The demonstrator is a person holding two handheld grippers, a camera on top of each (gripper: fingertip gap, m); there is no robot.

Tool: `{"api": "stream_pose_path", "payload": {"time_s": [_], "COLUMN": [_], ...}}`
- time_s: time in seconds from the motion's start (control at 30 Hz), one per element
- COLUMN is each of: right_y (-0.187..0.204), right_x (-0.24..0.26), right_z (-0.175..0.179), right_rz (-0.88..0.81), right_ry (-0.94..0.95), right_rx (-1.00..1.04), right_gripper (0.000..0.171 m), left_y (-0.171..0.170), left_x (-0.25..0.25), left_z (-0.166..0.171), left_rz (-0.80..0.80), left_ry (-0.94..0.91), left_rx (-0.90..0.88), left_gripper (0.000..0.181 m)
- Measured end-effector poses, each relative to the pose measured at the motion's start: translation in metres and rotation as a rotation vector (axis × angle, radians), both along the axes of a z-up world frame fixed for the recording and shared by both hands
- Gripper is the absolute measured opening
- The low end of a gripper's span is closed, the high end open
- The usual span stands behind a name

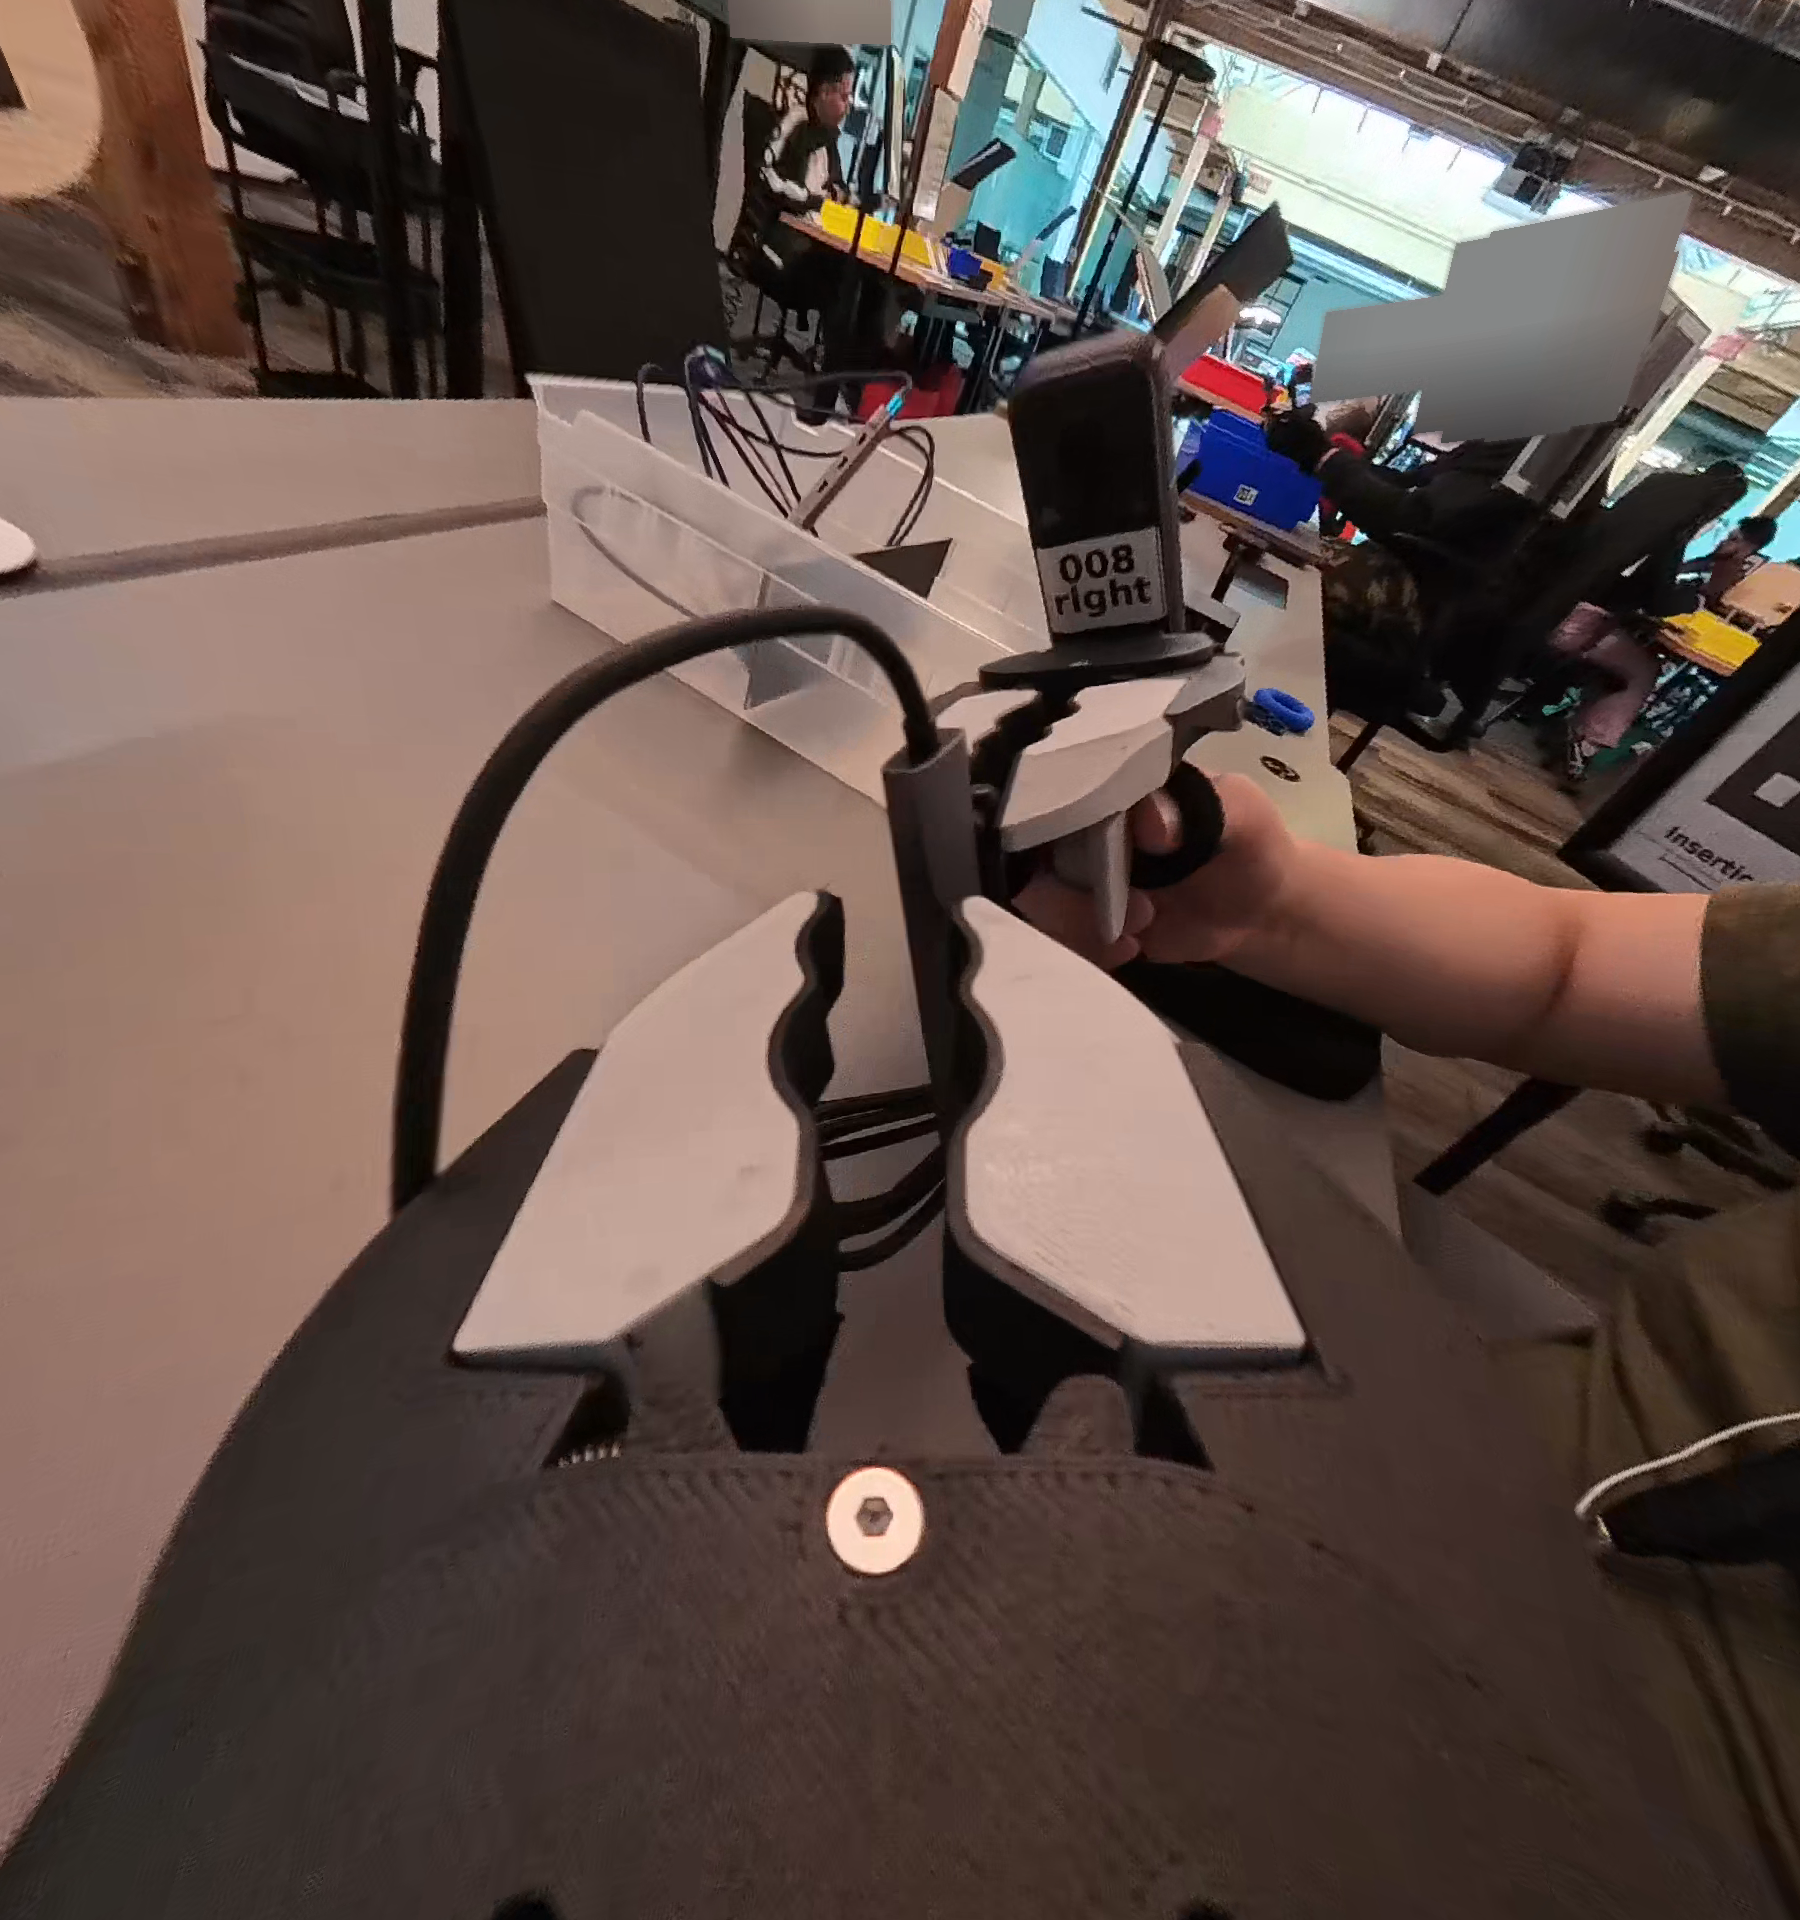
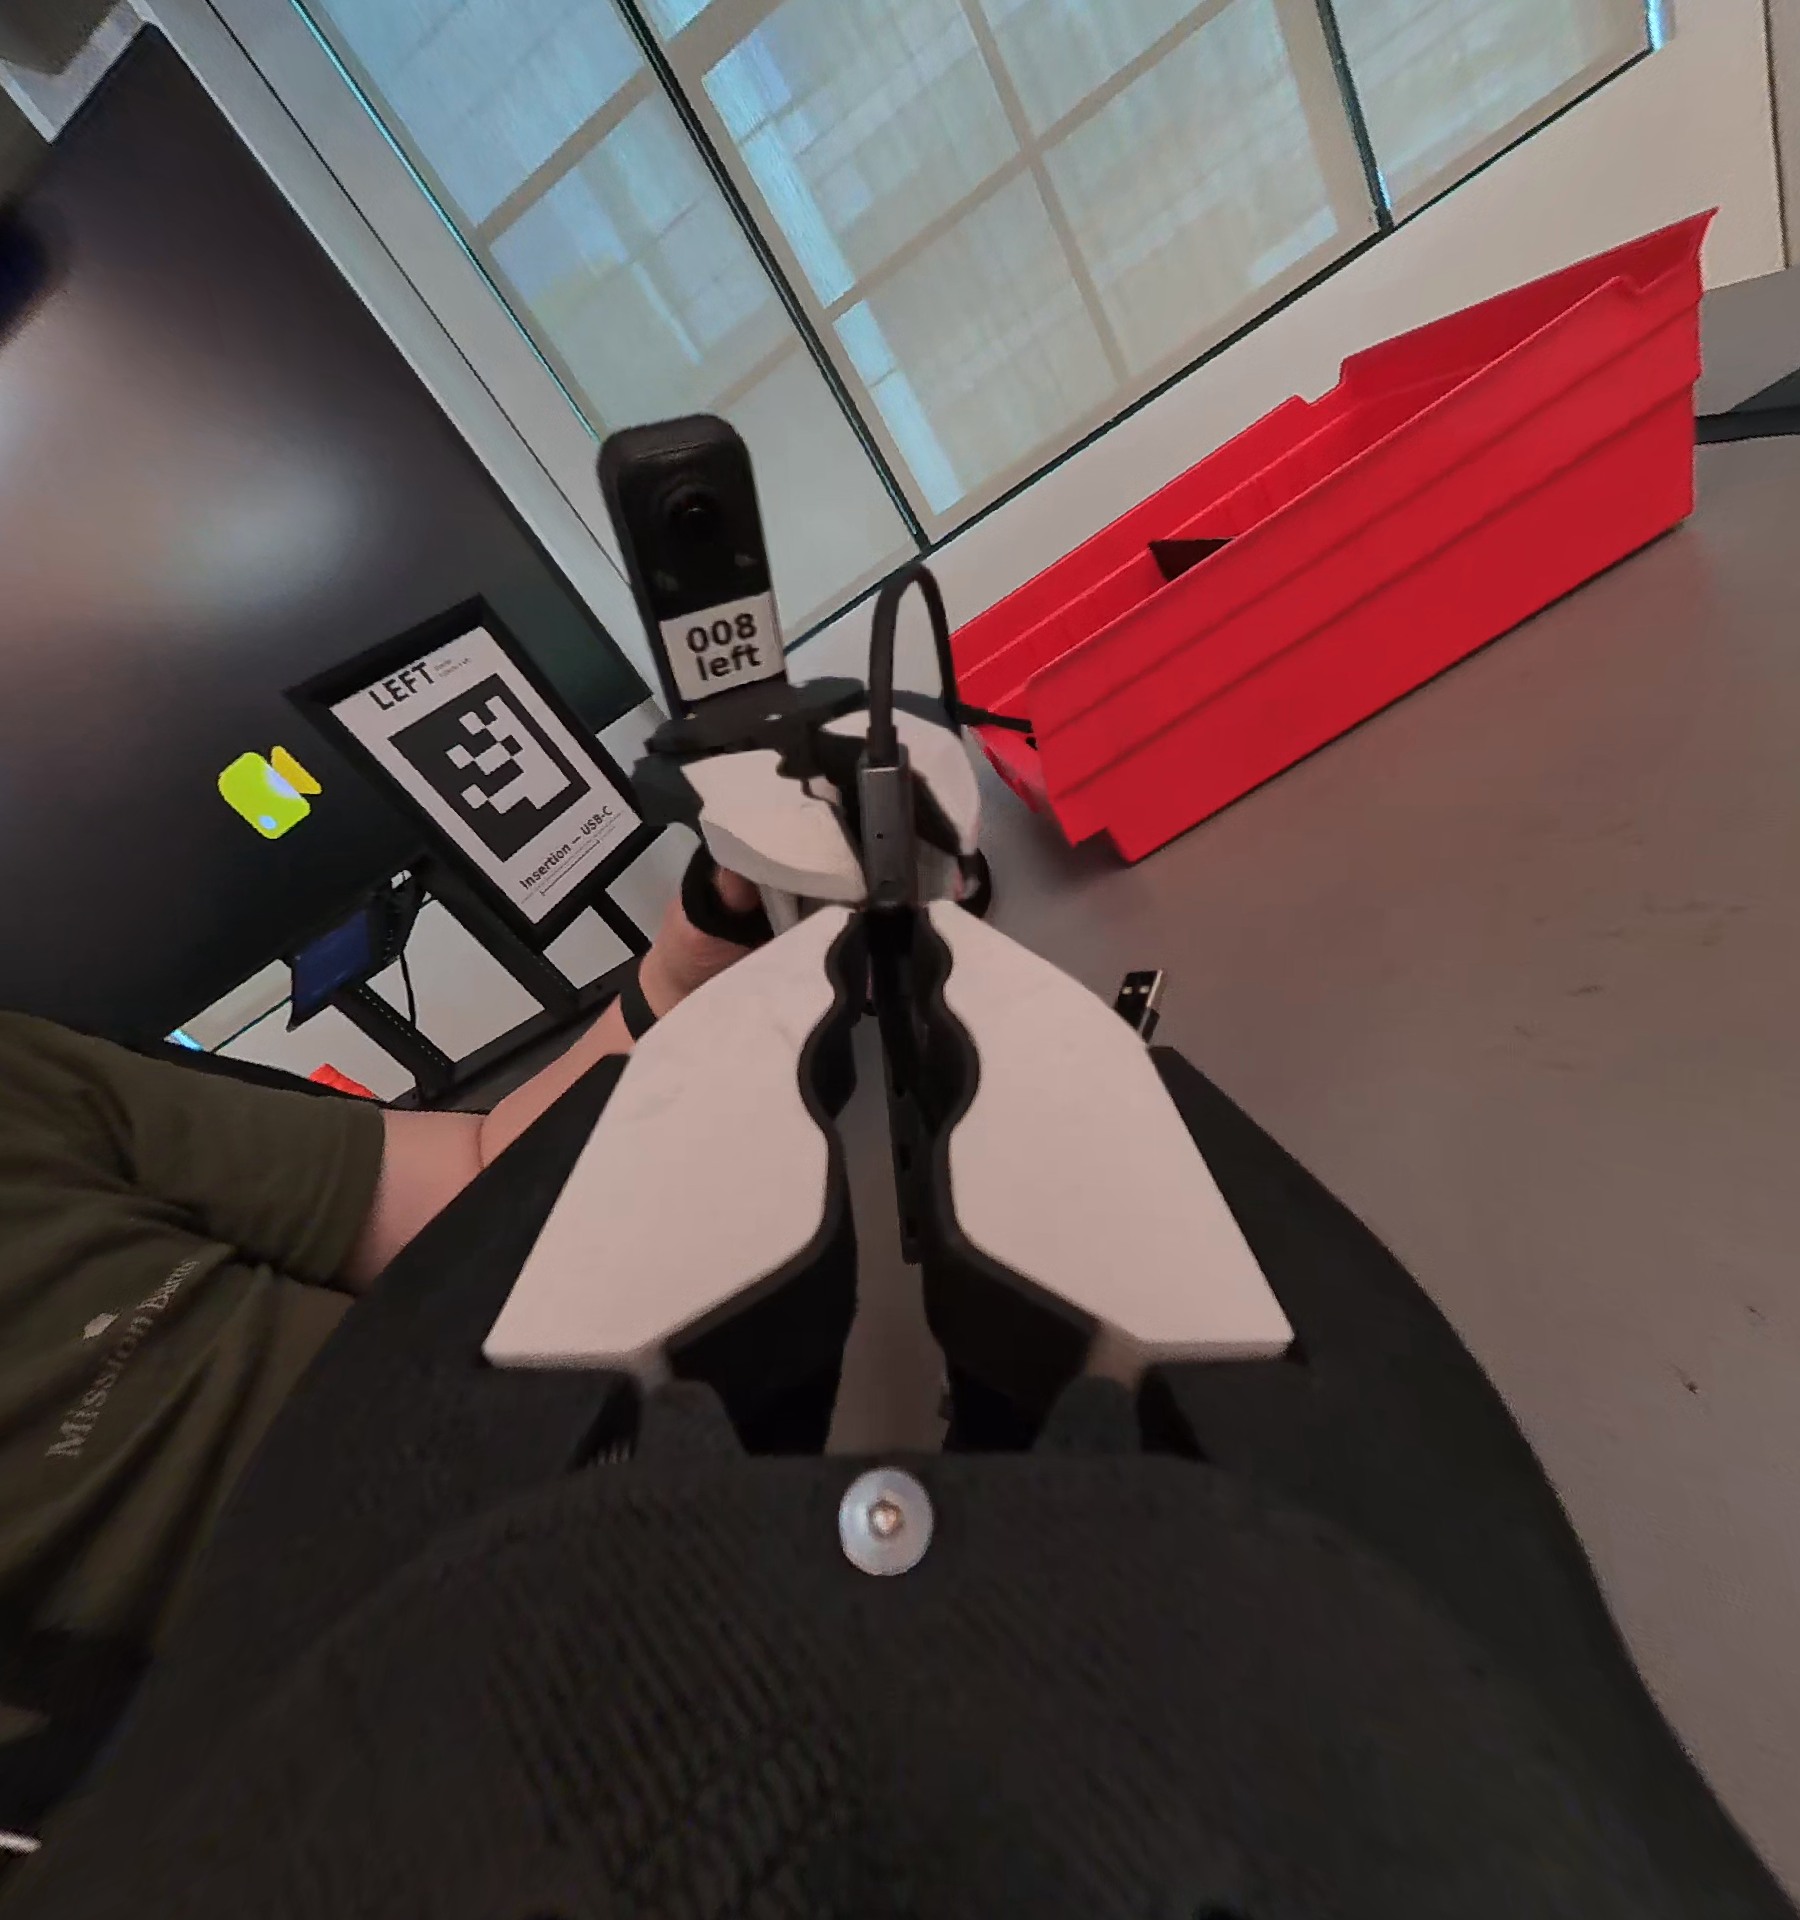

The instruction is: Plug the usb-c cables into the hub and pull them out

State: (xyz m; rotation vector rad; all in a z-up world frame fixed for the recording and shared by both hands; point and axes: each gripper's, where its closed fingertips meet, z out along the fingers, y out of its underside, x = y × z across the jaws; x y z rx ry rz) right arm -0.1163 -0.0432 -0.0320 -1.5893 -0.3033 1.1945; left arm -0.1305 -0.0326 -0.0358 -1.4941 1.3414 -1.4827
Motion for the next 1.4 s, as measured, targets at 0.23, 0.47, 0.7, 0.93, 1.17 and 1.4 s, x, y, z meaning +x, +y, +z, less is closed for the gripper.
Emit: {"api": "stream_pose_path", "payload": {"time_s": [0.23, 0.47, 0.7, 0.93, 1.17, 1.4], "right_y": [-0.005, -0.006, -0.009, -0.005, 0.017, 0.070], "right_x": [-0.005, -0.007, -0.013, -0.011, 0.018, 0.063], "right_z": [0.001, -0.012, -0.019, -0.026, 0.005, -0.032], "right_rz": [0.057, 0.111, 0.154, 0.110, -0.139, -0.261], "right_ry": [0.003, -0.063, -0.097, -0.141, -0.181, -0.046], "right_rx": [0.007, -0.009, -0.051, -0.057, 0.078, -0.295], "right_gripper": [0.009, 0.009, 0.009, 0.009, 0.009, 0.009], "left_y": [-0.014, -0.017, -0.021, -0.016, 0.003, 0.024], "left_x": [0.003, 0.002, -0.002, 0.003, 0.007, -0.004], "left_z": [0.003, -0.011, -0.016, -0.024, 0.010, -0.017], "left_rz": [-0.154, -0.182, -0.232, -0.180, -0.079, 0.083], "left_ry": [-0.038, 0.018, 0.061, 0.096, -0.067, 0.010], "left_rx": [-0.180, -0.192, -0.199, -0.178, -0.206, -0.137], "left_gripper": [0.010, 0.009, 0.009, 0.009, 0.044, 0.038]}}
